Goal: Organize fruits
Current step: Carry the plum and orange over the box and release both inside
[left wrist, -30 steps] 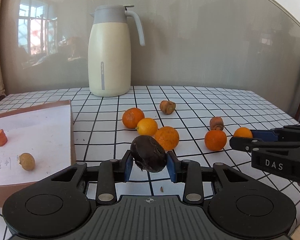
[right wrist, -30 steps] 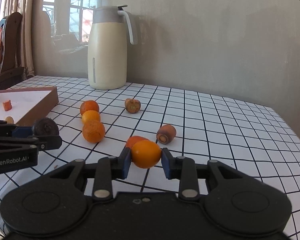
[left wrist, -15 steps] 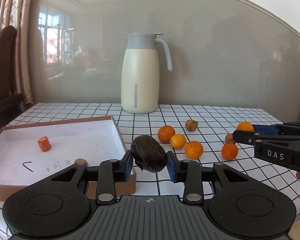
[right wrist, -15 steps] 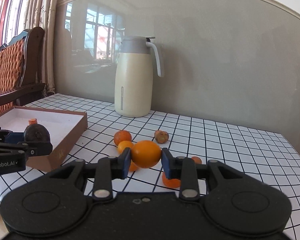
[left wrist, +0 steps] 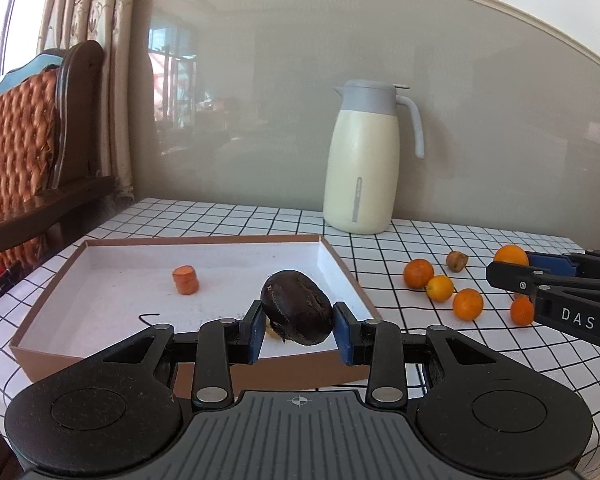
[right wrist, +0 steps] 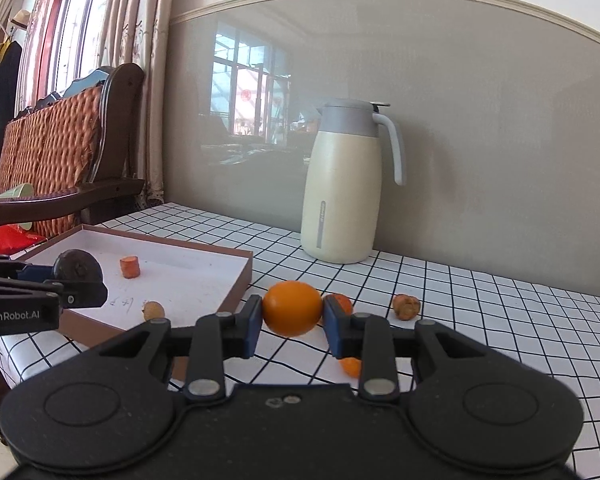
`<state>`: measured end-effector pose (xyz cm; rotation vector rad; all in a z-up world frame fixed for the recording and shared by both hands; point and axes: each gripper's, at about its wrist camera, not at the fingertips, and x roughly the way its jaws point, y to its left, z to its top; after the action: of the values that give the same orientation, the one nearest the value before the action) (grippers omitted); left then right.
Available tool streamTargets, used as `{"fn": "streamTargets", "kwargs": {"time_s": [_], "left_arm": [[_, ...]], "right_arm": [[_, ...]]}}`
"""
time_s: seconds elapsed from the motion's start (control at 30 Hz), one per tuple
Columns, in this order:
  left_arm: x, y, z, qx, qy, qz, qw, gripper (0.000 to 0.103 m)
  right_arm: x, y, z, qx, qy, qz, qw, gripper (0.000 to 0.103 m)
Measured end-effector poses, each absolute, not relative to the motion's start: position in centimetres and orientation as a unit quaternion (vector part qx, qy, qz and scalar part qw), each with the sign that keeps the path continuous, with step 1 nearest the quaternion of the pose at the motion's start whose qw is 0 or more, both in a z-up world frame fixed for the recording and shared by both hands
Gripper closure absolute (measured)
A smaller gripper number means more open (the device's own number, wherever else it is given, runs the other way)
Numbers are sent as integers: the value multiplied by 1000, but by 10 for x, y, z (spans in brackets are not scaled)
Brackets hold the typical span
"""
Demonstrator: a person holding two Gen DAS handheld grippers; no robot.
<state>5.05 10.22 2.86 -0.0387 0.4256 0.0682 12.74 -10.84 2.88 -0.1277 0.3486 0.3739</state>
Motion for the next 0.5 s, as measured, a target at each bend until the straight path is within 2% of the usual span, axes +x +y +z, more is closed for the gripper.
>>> {"fn": "streamTargets", "kwargs": {"time_s": [0.5], "left_arm": [[33, 164, 22, -39, 210, 92, 973, 67]], "right_arm": [[124, -51, 23, -68, 168, 241, 954, 79]]}}
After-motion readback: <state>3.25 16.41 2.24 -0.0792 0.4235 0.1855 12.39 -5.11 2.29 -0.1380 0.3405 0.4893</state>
